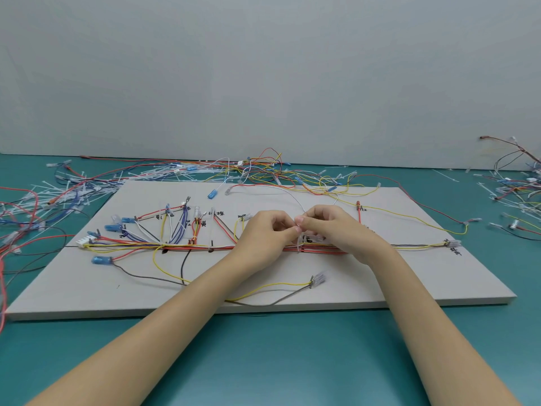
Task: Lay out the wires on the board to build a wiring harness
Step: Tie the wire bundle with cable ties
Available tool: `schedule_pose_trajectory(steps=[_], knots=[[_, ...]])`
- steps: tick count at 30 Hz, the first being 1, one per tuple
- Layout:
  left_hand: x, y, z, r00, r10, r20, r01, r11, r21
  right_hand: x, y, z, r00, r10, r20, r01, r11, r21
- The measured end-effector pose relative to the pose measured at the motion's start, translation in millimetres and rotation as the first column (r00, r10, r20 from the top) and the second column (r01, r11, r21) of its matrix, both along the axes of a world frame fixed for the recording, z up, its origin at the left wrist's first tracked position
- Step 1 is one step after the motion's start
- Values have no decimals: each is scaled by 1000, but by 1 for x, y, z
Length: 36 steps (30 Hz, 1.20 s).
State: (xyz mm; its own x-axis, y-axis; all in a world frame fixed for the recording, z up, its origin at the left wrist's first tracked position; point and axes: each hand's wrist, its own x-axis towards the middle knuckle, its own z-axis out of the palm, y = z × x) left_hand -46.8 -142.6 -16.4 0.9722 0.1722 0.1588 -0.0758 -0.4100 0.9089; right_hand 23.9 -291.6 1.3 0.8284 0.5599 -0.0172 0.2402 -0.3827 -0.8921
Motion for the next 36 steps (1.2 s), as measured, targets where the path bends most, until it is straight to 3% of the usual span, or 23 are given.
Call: schedule_pose_trajectory(steps=[36], knots=[[0,-1,1,1000,16,12,-16,1000,24,-4,-4,5,998,41,-38,-39,997,69]])
